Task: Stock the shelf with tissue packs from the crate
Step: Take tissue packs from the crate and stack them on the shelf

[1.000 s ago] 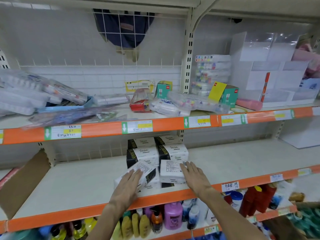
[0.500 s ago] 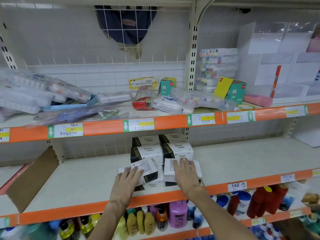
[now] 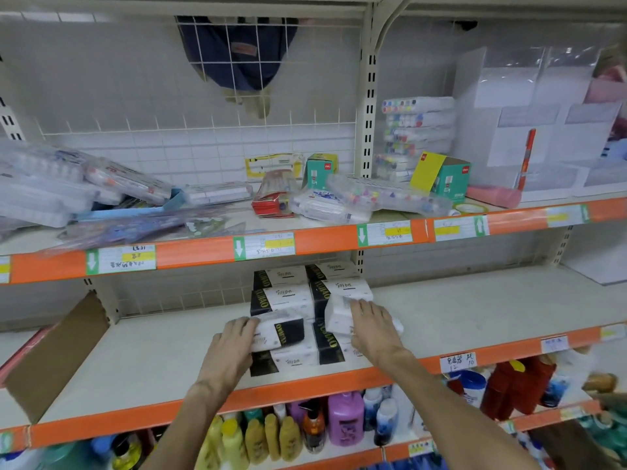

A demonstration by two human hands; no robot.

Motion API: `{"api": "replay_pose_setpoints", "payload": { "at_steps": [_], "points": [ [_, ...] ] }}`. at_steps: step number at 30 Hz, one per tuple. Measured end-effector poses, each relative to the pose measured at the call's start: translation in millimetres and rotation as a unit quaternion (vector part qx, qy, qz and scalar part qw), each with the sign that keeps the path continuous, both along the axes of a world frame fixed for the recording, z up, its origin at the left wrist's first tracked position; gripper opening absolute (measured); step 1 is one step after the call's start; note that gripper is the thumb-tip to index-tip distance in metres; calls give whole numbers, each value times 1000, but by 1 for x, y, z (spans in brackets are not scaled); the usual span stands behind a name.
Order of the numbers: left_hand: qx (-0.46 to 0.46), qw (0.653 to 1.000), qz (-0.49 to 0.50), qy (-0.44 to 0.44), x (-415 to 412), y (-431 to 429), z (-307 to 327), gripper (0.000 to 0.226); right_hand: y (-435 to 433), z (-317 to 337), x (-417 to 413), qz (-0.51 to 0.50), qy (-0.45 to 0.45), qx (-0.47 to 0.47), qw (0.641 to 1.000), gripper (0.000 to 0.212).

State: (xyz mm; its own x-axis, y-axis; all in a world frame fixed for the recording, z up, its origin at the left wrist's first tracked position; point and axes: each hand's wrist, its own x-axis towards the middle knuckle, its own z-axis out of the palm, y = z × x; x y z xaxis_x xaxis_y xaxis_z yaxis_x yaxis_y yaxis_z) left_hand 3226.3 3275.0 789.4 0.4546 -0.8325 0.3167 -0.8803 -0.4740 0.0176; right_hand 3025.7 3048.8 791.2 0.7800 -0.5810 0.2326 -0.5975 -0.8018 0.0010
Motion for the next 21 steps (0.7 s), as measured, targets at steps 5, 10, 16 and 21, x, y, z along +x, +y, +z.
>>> {"api": "replay_pose_setpoints", "payload": {
  "at_steps": [5,10,16,21],
  "points": [
    [-97,982,-41,160,10,6,22,58,-13,23,-11,-46,-110,79,990,51],
    [-225,910,-3,348,9,1,34,48,-15,36,-11,-108,-233,199,946,50],
    [-207,880,58,424,17,-5,24,36,-13,32,-12,-117,-334,336,873,60],
    [-192,868,76,451,15,-7,17,31,-15,23,-15,-129,-383,342,848,84]
  ]
}}
